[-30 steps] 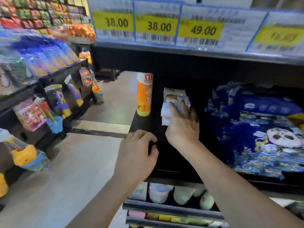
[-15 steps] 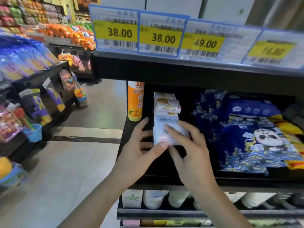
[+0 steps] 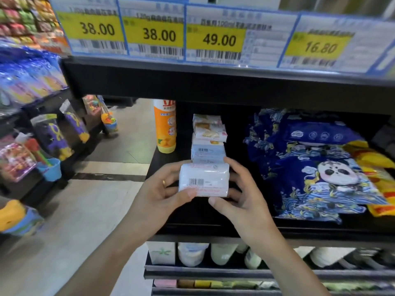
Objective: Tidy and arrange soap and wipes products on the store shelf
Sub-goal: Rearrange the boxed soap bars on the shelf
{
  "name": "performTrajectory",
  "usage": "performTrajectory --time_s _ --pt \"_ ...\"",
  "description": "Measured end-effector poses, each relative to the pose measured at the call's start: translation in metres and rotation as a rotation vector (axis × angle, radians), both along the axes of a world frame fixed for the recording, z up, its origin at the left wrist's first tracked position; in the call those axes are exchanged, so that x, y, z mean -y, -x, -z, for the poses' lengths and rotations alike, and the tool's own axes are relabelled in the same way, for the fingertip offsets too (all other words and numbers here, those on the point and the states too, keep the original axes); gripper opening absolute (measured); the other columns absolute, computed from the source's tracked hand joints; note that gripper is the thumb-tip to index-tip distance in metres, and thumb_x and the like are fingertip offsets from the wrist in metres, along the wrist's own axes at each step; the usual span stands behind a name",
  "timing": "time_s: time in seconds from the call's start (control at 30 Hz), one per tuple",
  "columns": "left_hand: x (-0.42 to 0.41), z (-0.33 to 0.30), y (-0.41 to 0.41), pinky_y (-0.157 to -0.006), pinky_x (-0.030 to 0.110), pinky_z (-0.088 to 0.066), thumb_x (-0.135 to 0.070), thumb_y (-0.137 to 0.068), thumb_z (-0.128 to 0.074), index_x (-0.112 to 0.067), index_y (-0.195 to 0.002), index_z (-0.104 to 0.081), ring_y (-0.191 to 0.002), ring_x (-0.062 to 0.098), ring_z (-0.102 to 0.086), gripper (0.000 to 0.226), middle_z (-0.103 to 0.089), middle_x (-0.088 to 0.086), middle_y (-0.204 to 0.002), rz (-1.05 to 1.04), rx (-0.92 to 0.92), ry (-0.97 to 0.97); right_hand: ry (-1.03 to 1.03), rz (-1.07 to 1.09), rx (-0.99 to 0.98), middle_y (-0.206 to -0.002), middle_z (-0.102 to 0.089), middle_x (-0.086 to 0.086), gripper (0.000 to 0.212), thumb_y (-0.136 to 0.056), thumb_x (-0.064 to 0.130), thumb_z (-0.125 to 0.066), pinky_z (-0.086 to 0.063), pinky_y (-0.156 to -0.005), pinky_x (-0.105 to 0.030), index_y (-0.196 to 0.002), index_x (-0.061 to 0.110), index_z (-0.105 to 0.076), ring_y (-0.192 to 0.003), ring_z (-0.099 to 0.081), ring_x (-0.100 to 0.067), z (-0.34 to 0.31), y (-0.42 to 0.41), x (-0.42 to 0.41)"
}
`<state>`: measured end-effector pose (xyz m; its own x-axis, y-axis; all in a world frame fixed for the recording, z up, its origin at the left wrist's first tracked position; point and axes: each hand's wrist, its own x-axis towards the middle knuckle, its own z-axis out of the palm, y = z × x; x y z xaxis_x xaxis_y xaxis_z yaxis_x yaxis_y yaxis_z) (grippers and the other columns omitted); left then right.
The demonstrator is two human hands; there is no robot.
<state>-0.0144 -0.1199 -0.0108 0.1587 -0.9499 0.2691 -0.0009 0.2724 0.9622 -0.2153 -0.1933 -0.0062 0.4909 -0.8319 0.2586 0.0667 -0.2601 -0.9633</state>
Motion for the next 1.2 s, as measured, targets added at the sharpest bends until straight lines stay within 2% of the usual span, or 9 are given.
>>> performTrajectory --time_s 0.2,0.37,0.47,0.63,0.73,0.9,1.07,1.13,1.2 --pt "-0.001 -0.002 0.0 -0.096 0.026 -0.057 -0.012 -0.092 -0.077 -0.031 -0.142 -0.059 -0.118 0.026 -0.072 0.056 -0.068 0.003 -0.138 0.028 0.037 0.008 -0.011 -0.031 0.042 -0.131 -0.066 0.007 0.074 -0.085 -0.001 -0.08 -0.058 -0.092 -0.031 -0.138 0.043 -0.054 -0.107 -0.071 -0.023 0.003 0.006 0.005" --pt "-0.001 0.0 0.003 -0.102 0.03 -0.056 -0.011 -0.081 -0.084 -0.046 -0.151 -0.042 -0.125 0.022 -0.067 0.089 -0.063 -0.005 -0.143 0.03 0.14 -0.022 -0.065 -0.067 0.064 -0.132 -0.068 0.004 0.069 -0.087 0.002 -0.079 -0.058 -0.091 -0.031 -0.138 0.042 -0.055 -0.108 -0.072 -0.026 0.005 0.008 0.008" --pt "-0.002 0.002 0.006 -0.099 0.025 -0.056 -0.01 -0.079 -0.082 -0.055 -0.154 -0.032 -0.127 0.015 -0.065 0.101 -0.06 -0.017 -0.141 -0.058 0.235 0.008 -0.075 -0.08 0.059 -0.132 -0.068 0.004 0.067 -0.087 0.005 -0.08 -0.058 -0.092 -0.031 -0.139 0.041 -0.055 -0.108 -0.071 -0.028 0.005 0.008 0.009" --pt "-0.003 0.007 0.01 -0.099 0.027 -0.057 0.005 -0.083 -0.079 -0.047 -0.148 -0.045 -0.136 0.016 -0.056 0.09 -0.053 -0.012 -0.145 -0.136 0.411 0.088 -0.088 -0.085 0.037 -0.128 -0.07 0.003 0.062 -0.086 0.013 -0.081 -0.058 -0.096 -0.035 -0.139 0.034 -0.056 -0.109 -0.07 -0.027 0.003 0.007 0.007" --pt "-0.002 0.008 0.01 -0.097 0.024 -0.057 0.006 -0.083 -0.081 -0.043 -0.141 -0.054 -0.137 0.018 -0.053 0.08 -0.049 -0.014 -0.145 -0.175 0.424 0.12 -0.085 -0.092 0.03 -0.125 -0.071 0.0 0.06 -0.086 0.017 -0.08 -0.057 -0.097 -0.034 -0.139 0.03 -0.056 -0.109 -0.069 -0.027 0.0 0.007 0.005" --pt "-0.003 0.006 0.009 -0.098 0.023 -0.056 -0.01 -0.088 -0.081 -0.035 -0.138 -0.061 -0.14 0.02 -0.051 0.06 -0.053 -0.013 -0.144 -0.179 0.382 0.156 -0.09 -0.082 0.024 -0.124 -0.072 0.003 0.058 -0.084 0.03 -0.077 -0.057 -0.099 -0.041 -0.138 0.031 -0.056 -0.112 -0.069 -0.022 -0.002 0.006 0.004" --pt "-0.004 0.005 0.009 -0.098 0.029 -0.057 -0.028 -0.09 -0.079 -0.039 -0.135 -0.062 -0.129 0.019 -0.06 0.049 -0.06 -0.012 -0.132 -0.149 0.309 0.072 -0.091 -0.1 0.047 -0.136 -0.062 0.021 0.07 -0.08 0.034 -0.082 -0.054 -0.096 -0.021 -0.143 0.038 -0.051 -0.125 -0.062 -0.008 0.0 0.007 0.003" --pt "-0.005 0.004 0.009 -0.098 0.026 -0.056 -0.033 -0.089 -0.079 -0.04 -0.133 -0.063 -0.127 0.018 -0.062 0.047 -0.063 -0.008 -0.13 -0.15 0.28 0.044 -0.036 -0.118 0.013 -0.143 -0.056 0.02 0.073 -0.083 0.026 -0.082 -0.05 -0.105 -0.027 -0.146 0.038 -0.048 -0.133 -0.055 -0.008 0.001 0.008 0.003" --pt "-0.005 0.002 0.01 -0.098 0.024 -0.055 -0.038 -0.087 -0.078 -0.04 -0.132 -0.063 -0.125 0.017 -0.064 0.047 -0.064 -0.004 -0.129 -0.143 0.258 0.025 0.014 -0.127 -0.011 -0.148 -0.053 0.011 0.068 -0.088 0.011 -0.079 -0.046 -0.111 -0.029 -0.145 0.038 -0.051 -0.138 -0.051 -0.011 0.0 0.008 0.002"
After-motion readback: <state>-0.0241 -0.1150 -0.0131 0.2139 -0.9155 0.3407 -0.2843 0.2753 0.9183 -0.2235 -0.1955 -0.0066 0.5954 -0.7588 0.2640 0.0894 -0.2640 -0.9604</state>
